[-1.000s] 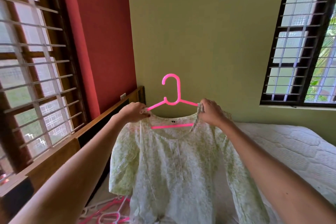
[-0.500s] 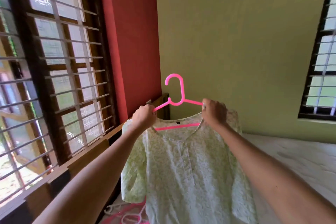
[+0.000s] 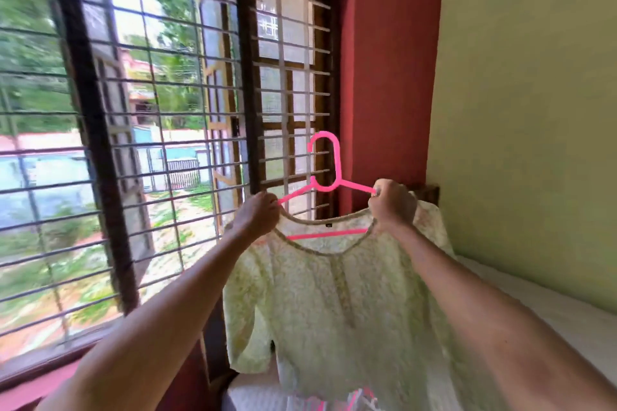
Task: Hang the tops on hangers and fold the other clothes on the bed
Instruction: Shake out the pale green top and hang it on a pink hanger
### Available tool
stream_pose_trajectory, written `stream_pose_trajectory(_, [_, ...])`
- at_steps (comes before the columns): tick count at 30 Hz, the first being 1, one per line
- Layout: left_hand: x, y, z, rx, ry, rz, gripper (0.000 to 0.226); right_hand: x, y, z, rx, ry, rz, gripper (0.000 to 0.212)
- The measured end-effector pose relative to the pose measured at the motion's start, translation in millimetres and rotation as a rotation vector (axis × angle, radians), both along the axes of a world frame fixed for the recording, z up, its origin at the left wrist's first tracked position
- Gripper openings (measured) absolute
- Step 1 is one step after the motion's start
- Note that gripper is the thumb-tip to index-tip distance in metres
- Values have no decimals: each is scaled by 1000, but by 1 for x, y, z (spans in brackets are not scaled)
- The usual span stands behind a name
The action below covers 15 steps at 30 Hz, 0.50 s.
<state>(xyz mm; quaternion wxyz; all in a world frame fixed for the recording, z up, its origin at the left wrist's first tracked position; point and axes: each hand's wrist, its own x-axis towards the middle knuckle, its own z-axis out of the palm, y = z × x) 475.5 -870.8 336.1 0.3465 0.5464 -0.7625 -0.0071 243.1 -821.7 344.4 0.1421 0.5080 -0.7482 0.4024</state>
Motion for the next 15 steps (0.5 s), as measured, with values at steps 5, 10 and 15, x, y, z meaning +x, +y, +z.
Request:
stream_pose_trajectory(5, [98,30,17,43,-23,139,17,94,-15,11,4,24,173,24])
stream_pose_trajectory(10, [213,69,29,121,124,64,28,207,-21,21,9,-4,355,25])
stream_pose_trajectory(15, [344,112,32,25,45,312,16,346,-12,31,35,-39,580,23])
